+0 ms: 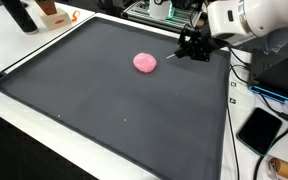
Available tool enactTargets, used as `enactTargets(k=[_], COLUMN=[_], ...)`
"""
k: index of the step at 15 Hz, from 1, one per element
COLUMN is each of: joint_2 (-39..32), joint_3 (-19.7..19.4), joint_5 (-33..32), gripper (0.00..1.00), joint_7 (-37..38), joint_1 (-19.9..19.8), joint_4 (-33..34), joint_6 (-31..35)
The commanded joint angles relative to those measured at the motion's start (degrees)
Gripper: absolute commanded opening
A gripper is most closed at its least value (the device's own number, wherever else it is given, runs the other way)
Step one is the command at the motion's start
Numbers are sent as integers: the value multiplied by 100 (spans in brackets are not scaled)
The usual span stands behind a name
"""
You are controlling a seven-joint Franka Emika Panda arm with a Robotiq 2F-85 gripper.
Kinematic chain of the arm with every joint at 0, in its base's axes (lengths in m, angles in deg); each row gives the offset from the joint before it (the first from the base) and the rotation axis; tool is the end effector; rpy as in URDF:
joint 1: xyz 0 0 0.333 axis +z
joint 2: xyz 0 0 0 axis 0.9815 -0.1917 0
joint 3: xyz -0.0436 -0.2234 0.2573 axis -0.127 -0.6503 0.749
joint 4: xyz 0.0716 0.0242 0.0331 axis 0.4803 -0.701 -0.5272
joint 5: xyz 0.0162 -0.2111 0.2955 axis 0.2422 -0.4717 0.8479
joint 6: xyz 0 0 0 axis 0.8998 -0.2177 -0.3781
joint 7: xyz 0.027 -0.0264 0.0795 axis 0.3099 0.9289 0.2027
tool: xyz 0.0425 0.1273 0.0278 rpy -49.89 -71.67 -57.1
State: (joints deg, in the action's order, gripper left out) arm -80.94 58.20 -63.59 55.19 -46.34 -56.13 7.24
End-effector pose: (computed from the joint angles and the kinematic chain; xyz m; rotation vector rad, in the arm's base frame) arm 0.5421 0.3337 0.2875 2.4702 -0.0609 -0.2264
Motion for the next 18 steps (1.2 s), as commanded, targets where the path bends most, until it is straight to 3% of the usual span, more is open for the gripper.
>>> enactTargets(k=[1, 10, 18], joint_2=[-317, -682, -825], joint_3=[-134, -305, -315], joint_5=[-132, -128, -17], gripper=[3, 3, 3], joint_7=[367, 1026, 1146], joint_1=[188, 331, 279], joint_4=[339, 579, 680], joint_6=[-335, -630, -677])
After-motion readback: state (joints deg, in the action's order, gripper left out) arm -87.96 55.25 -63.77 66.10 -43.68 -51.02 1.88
